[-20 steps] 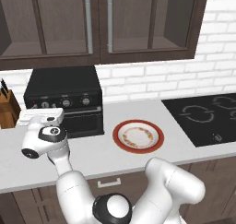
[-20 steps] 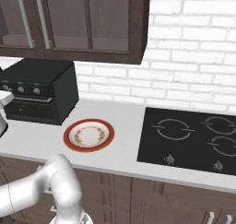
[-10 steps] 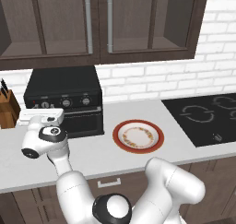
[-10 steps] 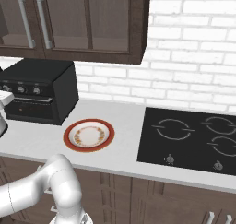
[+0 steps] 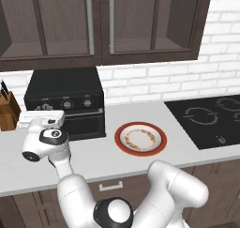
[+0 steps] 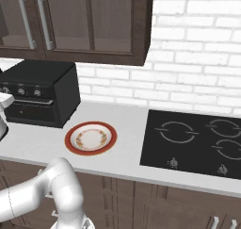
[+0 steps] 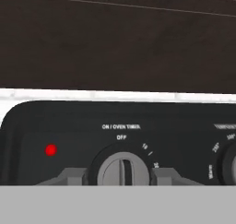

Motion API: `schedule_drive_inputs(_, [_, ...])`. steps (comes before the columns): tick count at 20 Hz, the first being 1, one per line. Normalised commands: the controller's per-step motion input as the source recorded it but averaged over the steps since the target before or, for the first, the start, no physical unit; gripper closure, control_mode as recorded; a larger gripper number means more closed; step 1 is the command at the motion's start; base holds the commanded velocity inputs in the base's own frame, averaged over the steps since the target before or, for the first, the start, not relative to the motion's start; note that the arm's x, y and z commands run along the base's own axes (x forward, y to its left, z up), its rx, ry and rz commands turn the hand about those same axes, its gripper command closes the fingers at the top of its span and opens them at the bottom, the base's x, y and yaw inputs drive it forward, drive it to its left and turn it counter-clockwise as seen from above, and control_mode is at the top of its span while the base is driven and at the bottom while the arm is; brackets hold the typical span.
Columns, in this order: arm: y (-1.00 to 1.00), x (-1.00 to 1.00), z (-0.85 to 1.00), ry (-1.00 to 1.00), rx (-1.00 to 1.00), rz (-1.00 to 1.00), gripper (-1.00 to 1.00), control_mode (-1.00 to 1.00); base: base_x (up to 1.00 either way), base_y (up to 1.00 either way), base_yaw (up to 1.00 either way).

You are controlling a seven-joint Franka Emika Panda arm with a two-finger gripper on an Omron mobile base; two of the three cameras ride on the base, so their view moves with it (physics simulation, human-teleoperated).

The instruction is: Pick up the kebab skewer and baguette bread, and place them inside the toaster oven. Close the toaster oven door and start by setting the timer.

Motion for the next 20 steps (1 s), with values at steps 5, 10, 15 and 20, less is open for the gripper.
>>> schedule_drive_inputs(5, [0.0,0.04,0.0,0.0,0.02,0.0,1.0,-1.0,0.0,0.0,0.0])
schedule_drive_inputs(10, [0.0,0.0,0.0,0.0,0.1,0.0,1.0,-1.0,0.0,0.0,0.0])
schedule_drive_inputs(15, [0.0,0.0,0.0,0.0,0.15,0.0,1.0,-1.0,0.0,0.0,0.0])
schedule_drive_inputs(20, [0.0,0.0,0.0,0.0,0.18,0.0,1.0,-1.0,0.0,0.0,0.0])
